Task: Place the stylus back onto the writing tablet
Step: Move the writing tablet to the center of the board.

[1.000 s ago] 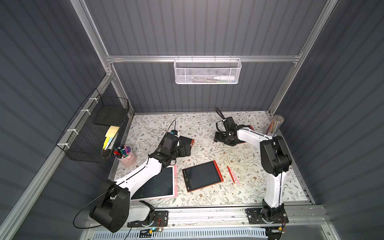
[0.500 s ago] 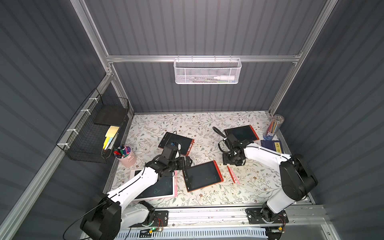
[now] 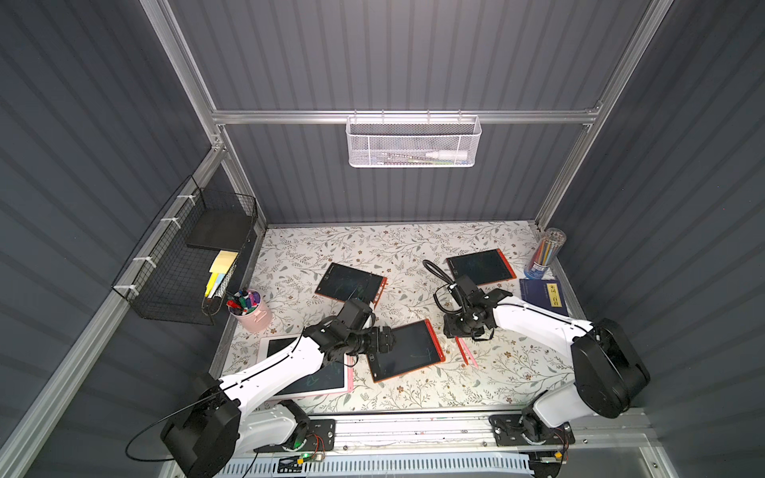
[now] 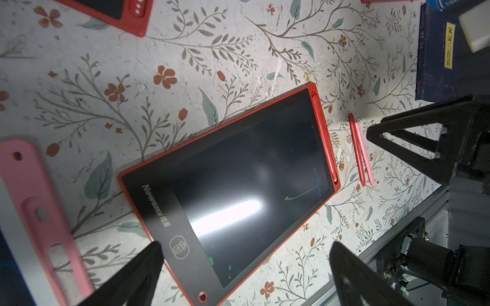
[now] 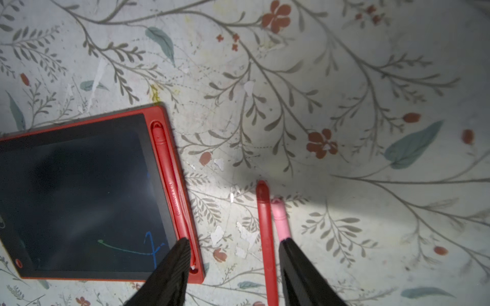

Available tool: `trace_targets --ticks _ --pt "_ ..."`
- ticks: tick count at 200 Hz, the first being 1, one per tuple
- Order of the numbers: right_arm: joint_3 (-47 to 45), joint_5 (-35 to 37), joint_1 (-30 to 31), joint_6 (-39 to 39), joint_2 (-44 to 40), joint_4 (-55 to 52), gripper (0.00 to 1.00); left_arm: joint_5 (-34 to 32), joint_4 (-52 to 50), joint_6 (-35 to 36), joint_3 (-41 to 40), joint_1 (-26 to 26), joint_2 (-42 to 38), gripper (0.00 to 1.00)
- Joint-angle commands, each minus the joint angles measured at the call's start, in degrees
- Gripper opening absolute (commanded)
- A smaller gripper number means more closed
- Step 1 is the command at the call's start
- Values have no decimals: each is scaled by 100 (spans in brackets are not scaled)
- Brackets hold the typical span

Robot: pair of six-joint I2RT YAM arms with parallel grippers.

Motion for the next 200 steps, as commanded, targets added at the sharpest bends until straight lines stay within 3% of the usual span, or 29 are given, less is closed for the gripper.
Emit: trace_targets --ticks 1,54,117,200 --pt "366 477 311 -281 363 -141 54 172 23 -252 -61 -54 8 99" --pt "813 555 577 -381 986 -142 46 114 -55 -444 -302 -200 -25 100" --pt "976 580 791 -325 1437 -56 41 -169 -331 -660 -38 -830 619 100" --pt "564 350 812 -242 1039 373 43 -520 -1115 -991 579 -1286 1494 99"
